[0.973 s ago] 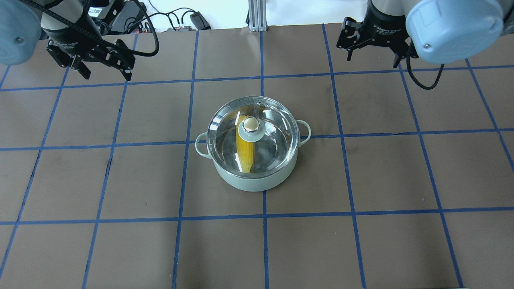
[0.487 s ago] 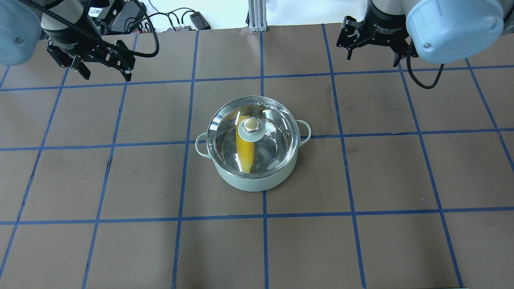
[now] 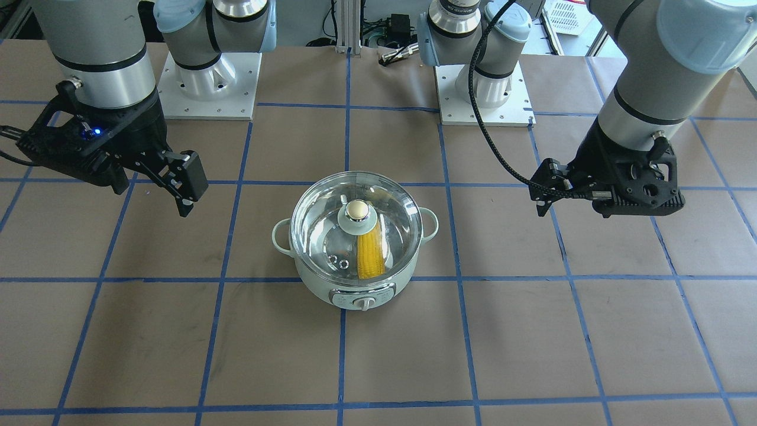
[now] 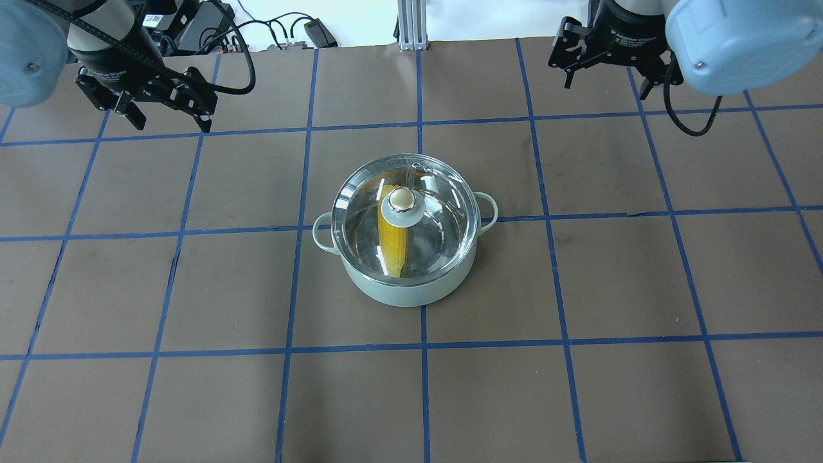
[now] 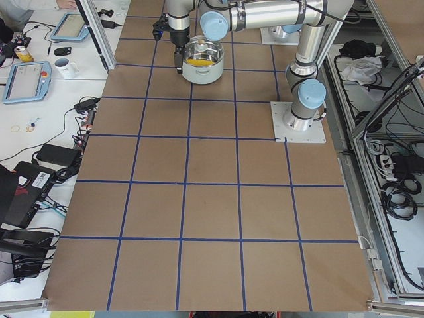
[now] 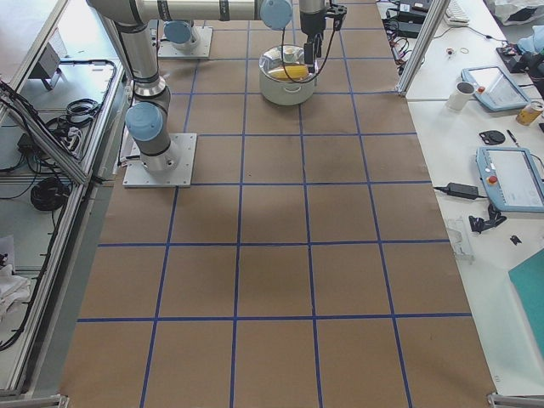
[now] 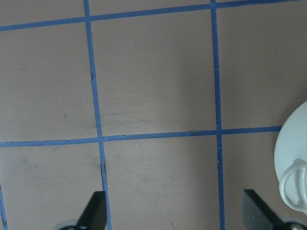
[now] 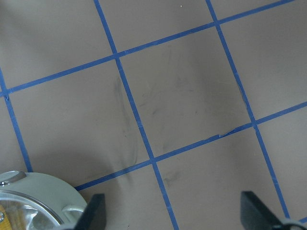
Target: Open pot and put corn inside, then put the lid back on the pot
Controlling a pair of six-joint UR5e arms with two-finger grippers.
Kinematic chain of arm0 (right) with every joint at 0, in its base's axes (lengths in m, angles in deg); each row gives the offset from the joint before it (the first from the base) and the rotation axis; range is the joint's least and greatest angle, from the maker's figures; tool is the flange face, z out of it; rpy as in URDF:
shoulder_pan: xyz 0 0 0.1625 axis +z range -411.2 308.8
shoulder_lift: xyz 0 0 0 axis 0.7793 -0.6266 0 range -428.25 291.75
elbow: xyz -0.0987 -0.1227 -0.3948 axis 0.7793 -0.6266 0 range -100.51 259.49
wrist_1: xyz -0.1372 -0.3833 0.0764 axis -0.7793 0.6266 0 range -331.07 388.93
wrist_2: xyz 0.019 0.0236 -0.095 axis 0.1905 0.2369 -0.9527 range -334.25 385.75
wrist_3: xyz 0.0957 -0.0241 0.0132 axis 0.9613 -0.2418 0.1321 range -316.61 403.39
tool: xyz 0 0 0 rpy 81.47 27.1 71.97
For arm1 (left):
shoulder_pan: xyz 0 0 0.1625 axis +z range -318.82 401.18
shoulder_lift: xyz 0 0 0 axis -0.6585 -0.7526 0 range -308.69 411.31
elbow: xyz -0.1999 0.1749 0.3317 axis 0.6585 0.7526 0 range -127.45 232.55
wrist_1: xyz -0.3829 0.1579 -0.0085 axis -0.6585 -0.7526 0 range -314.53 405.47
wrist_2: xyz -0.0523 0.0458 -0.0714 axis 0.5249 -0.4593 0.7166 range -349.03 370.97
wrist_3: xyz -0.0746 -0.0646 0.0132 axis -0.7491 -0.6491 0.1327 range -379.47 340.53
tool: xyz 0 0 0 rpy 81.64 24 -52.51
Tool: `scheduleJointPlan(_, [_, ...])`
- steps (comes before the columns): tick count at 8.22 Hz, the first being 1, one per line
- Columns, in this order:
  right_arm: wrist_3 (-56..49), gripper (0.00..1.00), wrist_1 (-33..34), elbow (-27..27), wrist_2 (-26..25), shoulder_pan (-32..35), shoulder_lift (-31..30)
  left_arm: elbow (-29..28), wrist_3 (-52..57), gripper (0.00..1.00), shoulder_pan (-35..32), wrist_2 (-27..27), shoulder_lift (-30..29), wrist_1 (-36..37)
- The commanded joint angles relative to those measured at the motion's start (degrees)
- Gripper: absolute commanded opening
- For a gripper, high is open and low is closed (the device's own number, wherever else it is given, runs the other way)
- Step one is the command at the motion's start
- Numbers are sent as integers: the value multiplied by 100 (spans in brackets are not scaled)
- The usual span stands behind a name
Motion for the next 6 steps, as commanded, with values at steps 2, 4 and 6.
scheduleJointPlan(2, [-182, 100, -100, -1, 592, -67, -206, 37, 6, 100, 0, -5, 6, 3])
scheduleJointPlan(4, [-804, 100, -503, -1, 602, -59, -215, 28, 6, 100, 0, -5, 6, 3])
scheduleJointPlan(6, [-816, 100, -522, 8, 602, -59, -206, 37, 6, 100, 0, 4, 23, 3])
